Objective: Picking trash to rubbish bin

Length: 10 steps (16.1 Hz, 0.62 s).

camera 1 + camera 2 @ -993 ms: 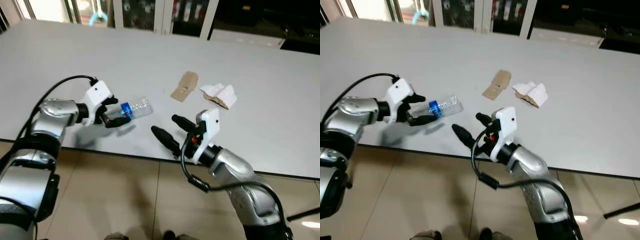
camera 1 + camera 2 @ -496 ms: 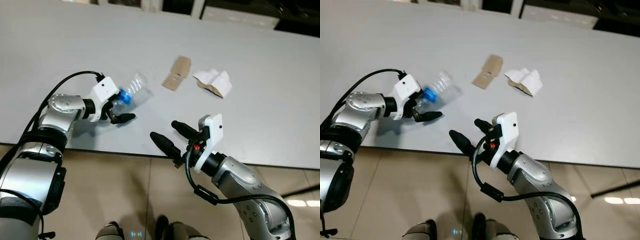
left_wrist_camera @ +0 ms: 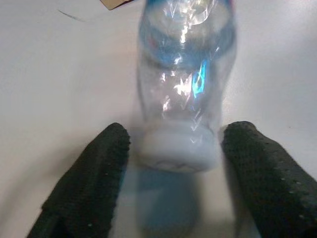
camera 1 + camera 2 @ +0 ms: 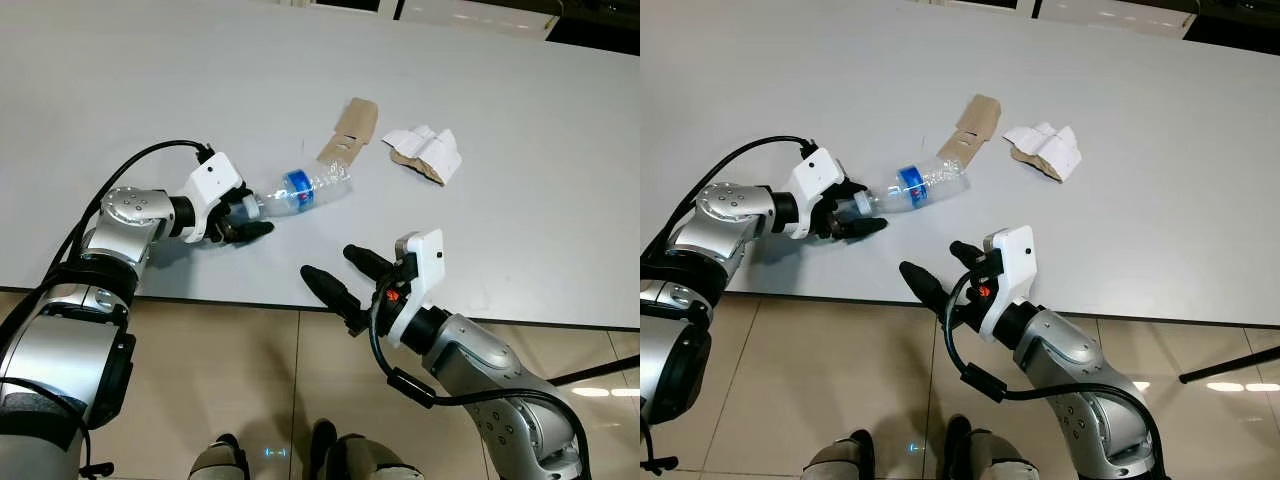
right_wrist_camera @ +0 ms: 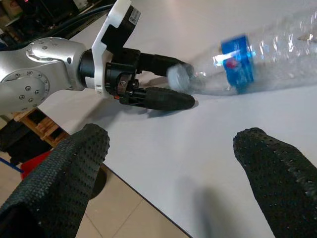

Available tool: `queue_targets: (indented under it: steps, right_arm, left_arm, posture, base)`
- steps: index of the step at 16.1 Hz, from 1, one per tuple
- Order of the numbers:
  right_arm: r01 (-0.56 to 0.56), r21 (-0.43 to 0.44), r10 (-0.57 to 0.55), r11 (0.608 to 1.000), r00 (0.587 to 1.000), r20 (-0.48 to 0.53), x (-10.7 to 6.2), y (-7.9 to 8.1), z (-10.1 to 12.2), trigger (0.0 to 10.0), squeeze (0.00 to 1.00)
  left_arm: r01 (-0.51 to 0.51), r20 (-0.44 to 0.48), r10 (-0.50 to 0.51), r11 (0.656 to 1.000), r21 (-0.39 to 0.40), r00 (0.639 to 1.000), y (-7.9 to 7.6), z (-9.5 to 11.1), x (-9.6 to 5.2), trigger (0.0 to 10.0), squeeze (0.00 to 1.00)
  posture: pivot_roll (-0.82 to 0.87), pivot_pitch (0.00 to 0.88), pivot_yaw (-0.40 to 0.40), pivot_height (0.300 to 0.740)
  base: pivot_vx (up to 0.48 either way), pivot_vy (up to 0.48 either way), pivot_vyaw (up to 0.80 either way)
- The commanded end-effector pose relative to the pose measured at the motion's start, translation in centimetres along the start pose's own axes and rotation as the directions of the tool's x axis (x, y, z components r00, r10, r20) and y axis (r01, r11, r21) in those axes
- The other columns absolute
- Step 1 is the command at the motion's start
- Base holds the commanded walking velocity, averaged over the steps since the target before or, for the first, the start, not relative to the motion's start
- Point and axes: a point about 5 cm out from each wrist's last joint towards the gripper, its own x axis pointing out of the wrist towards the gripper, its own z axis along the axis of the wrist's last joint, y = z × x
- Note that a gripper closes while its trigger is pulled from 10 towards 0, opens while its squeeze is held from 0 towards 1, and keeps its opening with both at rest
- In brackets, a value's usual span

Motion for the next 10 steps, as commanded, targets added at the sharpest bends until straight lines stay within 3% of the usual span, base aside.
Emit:
queue_targets:
  steps: [1,10]
  right_arm:
    - [0.006,0.004,-0.006,1.000,1.000,-0.002,-0.04,-0.09,0.15,10.0,0.00]
    - [0.012,0.007,-0.012,1.000,1.000,-0.004,0.22,-0.17,-0.06,10.0,0.00]
  left_arm:
    - [0.003,-0.049,-0.003,1.000,-0.007,0.999,-0.05,-0.65,-0.09,0.0,0.00]
    - [0.011,-0.046,-0.011,1.000,0.001,0.999,-0.02,-0.54,-0.16,0.0,0.00]
  posture:
    - [-0.19,0.252,-0.125,0.740]
    - [-0.18,0.246,-0.118,0.740]
  base:
    - [0.000,0.000,0.00]
    - [0.000,0.000,0.00]
